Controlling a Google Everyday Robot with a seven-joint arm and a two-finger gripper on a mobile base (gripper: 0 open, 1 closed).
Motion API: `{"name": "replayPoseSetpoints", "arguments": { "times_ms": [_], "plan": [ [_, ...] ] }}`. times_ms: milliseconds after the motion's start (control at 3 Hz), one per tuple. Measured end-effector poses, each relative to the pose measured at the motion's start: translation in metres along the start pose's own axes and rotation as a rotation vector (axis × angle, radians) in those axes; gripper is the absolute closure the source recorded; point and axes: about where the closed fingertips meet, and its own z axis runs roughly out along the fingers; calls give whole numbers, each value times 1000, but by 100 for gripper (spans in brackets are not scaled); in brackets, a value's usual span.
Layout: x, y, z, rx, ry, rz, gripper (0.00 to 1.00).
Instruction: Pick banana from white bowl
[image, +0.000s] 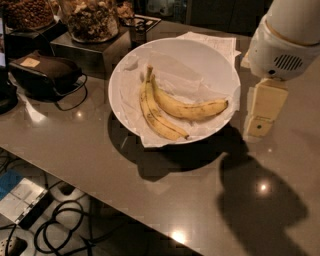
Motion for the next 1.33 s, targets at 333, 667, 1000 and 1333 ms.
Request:
{"name": "replayPoseSetpoints", "arguments": {
  "times_ms": [333,667,1000,1333],
  "plan": [
    [-1,-1,-4,18,-26,-5,0],
    [-20,11,-1,-30,-42,-53,0],
    [-37,18,1,-62,-47,-90,2],
    [-50,21,3,-73,-42,-114,12]
  ]
}}
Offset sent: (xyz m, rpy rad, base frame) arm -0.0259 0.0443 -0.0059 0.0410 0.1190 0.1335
